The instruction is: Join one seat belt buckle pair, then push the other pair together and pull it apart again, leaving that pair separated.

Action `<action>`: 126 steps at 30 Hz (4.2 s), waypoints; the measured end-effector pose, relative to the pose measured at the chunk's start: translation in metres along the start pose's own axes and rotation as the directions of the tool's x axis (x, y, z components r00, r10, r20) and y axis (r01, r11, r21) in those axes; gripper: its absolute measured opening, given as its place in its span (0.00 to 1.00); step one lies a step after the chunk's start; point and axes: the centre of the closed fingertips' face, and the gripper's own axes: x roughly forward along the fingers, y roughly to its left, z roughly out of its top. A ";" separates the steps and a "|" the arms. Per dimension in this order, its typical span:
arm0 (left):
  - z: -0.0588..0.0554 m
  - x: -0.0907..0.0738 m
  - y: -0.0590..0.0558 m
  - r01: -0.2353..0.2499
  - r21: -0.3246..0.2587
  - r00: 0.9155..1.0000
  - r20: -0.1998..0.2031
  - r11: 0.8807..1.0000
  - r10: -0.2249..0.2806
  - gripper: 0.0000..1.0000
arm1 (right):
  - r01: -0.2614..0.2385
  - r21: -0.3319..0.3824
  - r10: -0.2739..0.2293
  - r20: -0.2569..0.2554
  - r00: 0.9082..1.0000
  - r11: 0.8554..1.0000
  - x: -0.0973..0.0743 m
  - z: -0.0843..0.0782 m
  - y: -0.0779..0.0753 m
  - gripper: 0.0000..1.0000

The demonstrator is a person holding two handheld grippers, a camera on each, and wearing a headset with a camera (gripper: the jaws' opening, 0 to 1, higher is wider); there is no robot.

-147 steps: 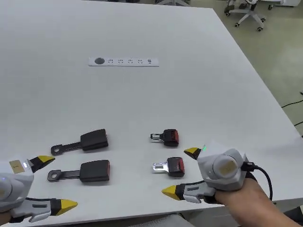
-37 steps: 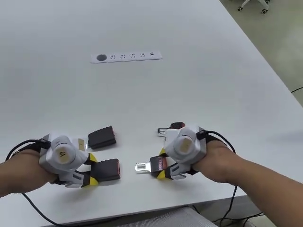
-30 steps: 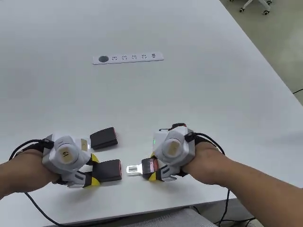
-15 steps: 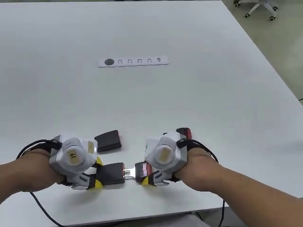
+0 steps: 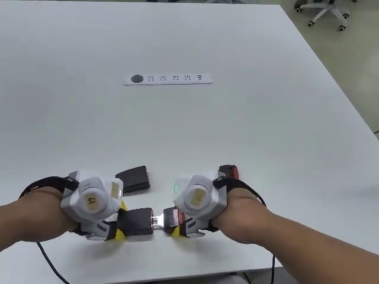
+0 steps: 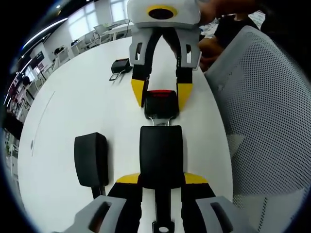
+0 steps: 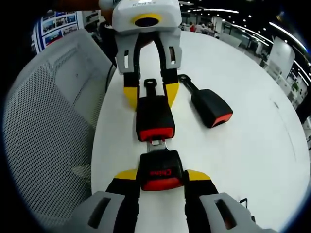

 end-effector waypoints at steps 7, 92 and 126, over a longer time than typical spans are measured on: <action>0.002 0.001 -0.002 0.001 0.011 1.000 -0.013 1.000 -0.001 0.31 | 0.009 0.012 -0.009 0.026 1.000 1.000 0.002 0.009 0.004 0.31; 0.000 -0.001 0.001 0.002 -0.042 0.999 -0.044 0.999 -0.004 0.33 | -0.002 -0.028 0.001 -0.018 1.000 1.000 0.005 0.011 -0.001 0.38; 0.022 -0.019 0.108 -0.156 -0.214 0.987 -0.006 0.964 0.158 0.54 | 0.152 0.139 -0.155 0.007 0.988 0.978 -0.091 -0.090 -0.122 0.39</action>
